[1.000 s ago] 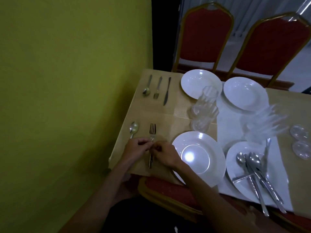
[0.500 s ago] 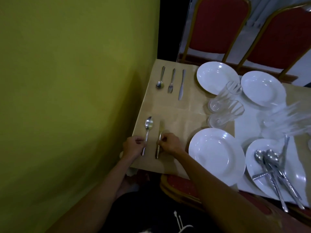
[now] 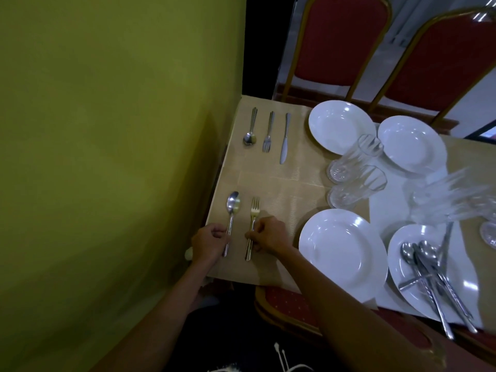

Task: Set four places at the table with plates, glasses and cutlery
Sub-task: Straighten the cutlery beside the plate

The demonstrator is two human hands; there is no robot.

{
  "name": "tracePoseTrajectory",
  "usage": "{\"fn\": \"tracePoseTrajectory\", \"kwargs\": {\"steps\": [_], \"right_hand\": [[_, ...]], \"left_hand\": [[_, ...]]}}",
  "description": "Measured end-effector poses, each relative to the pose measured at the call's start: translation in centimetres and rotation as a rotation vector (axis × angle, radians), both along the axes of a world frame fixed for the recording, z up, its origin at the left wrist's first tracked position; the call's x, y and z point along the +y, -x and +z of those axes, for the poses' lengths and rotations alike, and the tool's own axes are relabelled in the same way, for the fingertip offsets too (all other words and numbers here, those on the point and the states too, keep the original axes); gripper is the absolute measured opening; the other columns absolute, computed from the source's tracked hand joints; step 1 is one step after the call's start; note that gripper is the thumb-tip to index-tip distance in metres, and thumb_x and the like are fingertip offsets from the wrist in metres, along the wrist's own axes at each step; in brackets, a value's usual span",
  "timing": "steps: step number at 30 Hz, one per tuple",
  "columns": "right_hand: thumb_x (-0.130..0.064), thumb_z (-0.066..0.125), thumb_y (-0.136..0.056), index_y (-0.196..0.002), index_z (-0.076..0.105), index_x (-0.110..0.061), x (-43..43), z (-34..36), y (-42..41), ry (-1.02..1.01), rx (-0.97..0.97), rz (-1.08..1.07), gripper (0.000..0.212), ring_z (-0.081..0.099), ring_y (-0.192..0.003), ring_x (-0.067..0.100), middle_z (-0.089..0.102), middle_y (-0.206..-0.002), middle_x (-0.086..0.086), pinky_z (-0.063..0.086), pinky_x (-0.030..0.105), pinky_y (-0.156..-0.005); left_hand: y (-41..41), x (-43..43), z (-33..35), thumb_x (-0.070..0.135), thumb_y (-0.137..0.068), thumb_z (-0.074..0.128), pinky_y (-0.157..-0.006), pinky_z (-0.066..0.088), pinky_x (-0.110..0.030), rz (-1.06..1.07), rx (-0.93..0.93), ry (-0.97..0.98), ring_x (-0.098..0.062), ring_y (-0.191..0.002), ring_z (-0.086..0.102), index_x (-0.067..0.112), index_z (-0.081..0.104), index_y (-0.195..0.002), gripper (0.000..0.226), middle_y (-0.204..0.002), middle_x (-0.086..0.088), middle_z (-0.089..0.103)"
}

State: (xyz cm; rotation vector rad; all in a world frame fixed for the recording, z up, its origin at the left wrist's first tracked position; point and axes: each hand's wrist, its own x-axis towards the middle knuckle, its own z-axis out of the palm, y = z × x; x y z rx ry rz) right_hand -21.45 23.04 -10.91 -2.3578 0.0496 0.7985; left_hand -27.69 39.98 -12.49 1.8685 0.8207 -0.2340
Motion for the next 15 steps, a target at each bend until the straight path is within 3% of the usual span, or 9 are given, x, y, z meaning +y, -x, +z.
{"fn": "tracePoseTrajectory", "kwargs": {"steps": [3, 9, 12, 15], "right_hand": [[-0.031, 0.083, -0.079, -0.075, 0.067, -0.012, 0.0, -0.2, 0.3, -0.006, 0.014, -0.015, 0.026, 0.072, -0.054, 0.012, 0.073, -0.064, 0.003, 0.063, 0.037, -0.070], [-0.035, 0.083, -0.079, -0.079, 0.063, -0.018, 0.0, -0.1, 0.7, -0.017, -0.003, -0.048, 0.026, 0.072, -0.056, 0.010, 0.074, -0.066, 0.002, 0.063, 0.039, -0.071], [-0.036, 0.082, -0.081, -0.080, 0.063, -0.018, 0.0, 0.0, 1.1, -0.016, -0.009, -0.057, 0.026, 0.071, -0.054, 0.007, 0.073, -0.063, -0.001, 0.063, 0.038, -0.072], [-0.037, 0.082, -0.080, -0.076, 0.065, -0.018, -0.1, 0.0, 1.2, -0.019, -0.004, -0.066, 0.026, 0.070, -0.054, 0.006, 0.072, -0.060, -0.003, 0.062, 0.038, -0.074]], "left_hand": [[0.0, -0.1, 0.3, 0.005, -0.074, 0.077, -0.074, 0.057, -0.032, -0.013, 0.009, -0.007, -0.016, -0.079, 0.068, 0.016, 0.073, -0.092, 0.022, -0.078, 0.004, 0.069], [0.1, 0.0, 0.3, 0.005, -0.073, 0.080, -0.077, 0.060, -0.041, -0.020, 0.011, 0.000, -0.019, -0.079, 0.069, 0.032, 0.064, -0.077, 0.032, -0.078, 0.003, 0.069], [0.0, -0.1, 0.7, 0.006, -0.074, 0.079, -0.075, 0.058, -0.033, -0.027, 0.008, 0.006, -0.017, -0.080, 0.068, 0.025, 0.068, -0.084, 0.024, -0.079, 0.004, 0.069], [0.0, 0.1, 0.6, 0.007, -0.073, 0.081, -0.078, 0.058, -0.036, -0.037, 0.018, 0.019, -0.019, -0.082, 0.069, 0.024, 0.068, -0.085, 0.024, -0.079, 0.004, 0.069]]}}
